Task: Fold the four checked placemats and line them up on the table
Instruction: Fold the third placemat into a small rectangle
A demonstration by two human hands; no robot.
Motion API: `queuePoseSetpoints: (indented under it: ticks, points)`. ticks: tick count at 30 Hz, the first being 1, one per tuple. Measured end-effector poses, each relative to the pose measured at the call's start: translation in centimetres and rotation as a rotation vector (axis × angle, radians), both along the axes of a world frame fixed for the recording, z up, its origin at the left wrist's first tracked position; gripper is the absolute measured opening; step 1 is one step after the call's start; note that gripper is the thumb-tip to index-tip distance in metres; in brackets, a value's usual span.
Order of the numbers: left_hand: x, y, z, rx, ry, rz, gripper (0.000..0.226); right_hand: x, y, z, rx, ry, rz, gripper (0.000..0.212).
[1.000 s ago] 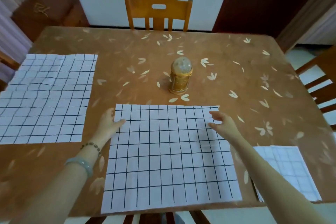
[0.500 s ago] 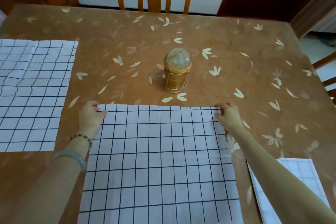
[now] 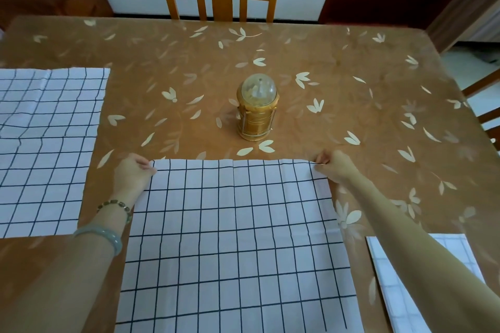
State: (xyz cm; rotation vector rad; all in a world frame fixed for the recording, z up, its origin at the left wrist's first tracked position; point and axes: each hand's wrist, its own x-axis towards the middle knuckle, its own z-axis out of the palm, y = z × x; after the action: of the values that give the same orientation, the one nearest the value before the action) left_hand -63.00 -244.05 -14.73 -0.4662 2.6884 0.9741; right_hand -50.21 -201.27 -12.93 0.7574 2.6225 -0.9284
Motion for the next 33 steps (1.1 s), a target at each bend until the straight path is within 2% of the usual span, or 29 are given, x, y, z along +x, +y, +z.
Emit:
queuePoseSetpoints:
  ticks: [2,4,8,12,18,19,22,24,27,31,33]
  points:
    - [-0.4,0.1,0.2,0.039,-0.051,0.054,0.041,0.1,-0.1,0.0,-0.036,0.036,-0.026,0.025]
    - [-0.8,0.2,0.3,0.036,-0.066,0.086,0.051,0.3,0.0,-0.1,-0.045,0.054,-0.027,0.022]
    - [-0.9,0.1,0.3,-0.012,-0.045,0.011,0.030,0.6,0.3,0.2,-0.021,0.035,-0.011,0.029]
    - [-0.8,0.1,0.3,-0.079,0.039,-0.021,0.008,0.8,0.3,0.3,-0.008,0.012,-0.044,0.021]
    - [-1.1,-0.4,0.7,-0.195,0.115,-0.180,0.020,1.0,0.2,0.5,0.008,0.032,-0.051,0.005]
    - [-1.4,-0.6,0.7,-0.182,0.118,-0.191,0.022,1.0,0.1,0.7,0.008,0.037,-0.053,0.009]
    - [-1.4,-1.1,1.8,-0.063,0.144,-0.162,0.010,1.1,-0.1,1.4,0.008,0.075,-0.087,0.033]
    - [-1.3,-1.3,3.2,0.040,0.185,-0.160,0.007,1.1,0.0,2.2,-0.006,0.111,-0.140,0.036]
    - [-0.9,-1.9,5.6,0.216,0.248,-0.147,0.005,1.5,0.6,3.6,-0.050,0.170,-0.206,0.019]
    - [1.0,-4.1,8.6,0.364,0.232,-0.161,0.008,3.5,0.9,5.7,-0.147,0.276,-0.243,0.011]
    - [3.2,-5.0,10.4,0.429,0.221,-0.150,0.025,5.3,0.6,7.0,-0.187,0.282,-0.231,0.006]
